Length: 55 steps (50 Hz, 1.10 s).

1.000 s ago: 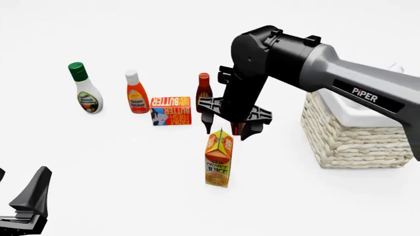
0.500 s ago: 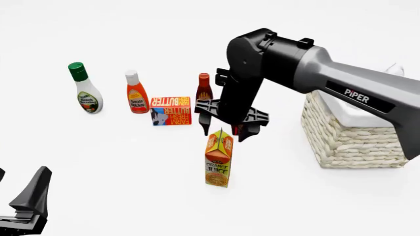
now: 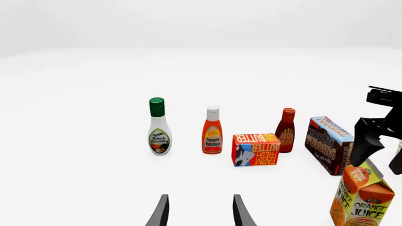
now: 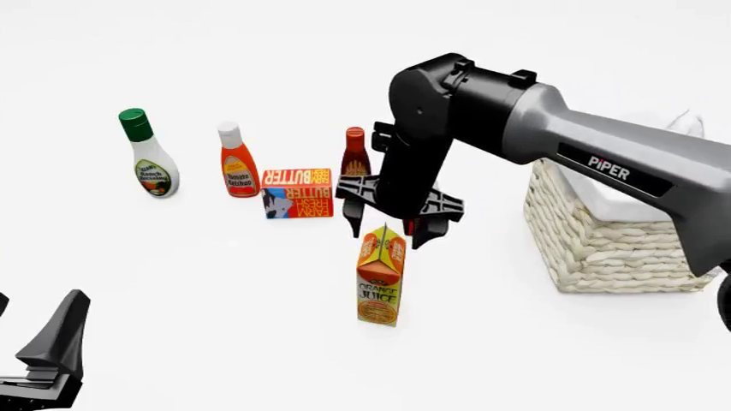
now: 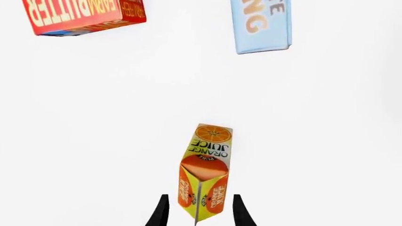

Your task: Pick the orange juice and place it in the basket.

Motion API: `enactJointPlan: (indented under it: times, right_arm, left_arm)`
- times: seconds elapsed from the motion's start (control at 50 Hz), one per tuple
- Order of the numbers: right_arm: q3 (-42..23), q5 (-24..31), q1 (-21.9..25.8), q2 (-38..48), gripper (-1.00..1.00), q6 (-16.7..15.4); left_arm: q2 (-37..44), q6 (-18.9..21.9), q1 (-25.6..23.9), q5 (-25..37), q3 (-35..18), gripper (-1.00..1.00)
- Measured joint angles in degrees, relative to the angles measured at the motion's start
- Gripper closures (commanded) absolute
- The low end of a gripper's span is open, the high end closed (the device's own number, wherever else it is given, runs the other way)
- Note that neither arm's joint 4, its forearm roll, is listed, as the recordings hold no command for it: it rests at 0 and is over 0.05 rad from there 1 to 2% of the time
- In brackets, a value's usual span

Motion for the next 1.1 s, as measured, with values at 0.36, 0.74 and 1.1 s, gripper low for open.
enactJointPlan:
  times: [0.36, 0.74, 1.1]
  right_arm:
    - [-0.4, 0.0, 0.4, 0.7, -1.00, 0.4]
    - [-0.1, 0.0, -0.3, 1.4, -1.00, -0.1]
    - [-0.6, 0.0, -0.2, 2.3, -1.00, 0.0]
  left_arm:
    - [0.0, 0.0, 0.0, 0.0, 0.0, -1.00]
    - [0.0, 0.0, 0.0, 0.0, 0.0, -1.00]
    - [0.0, 0.0, 0.0, 0.0, 0.0, -1.00]
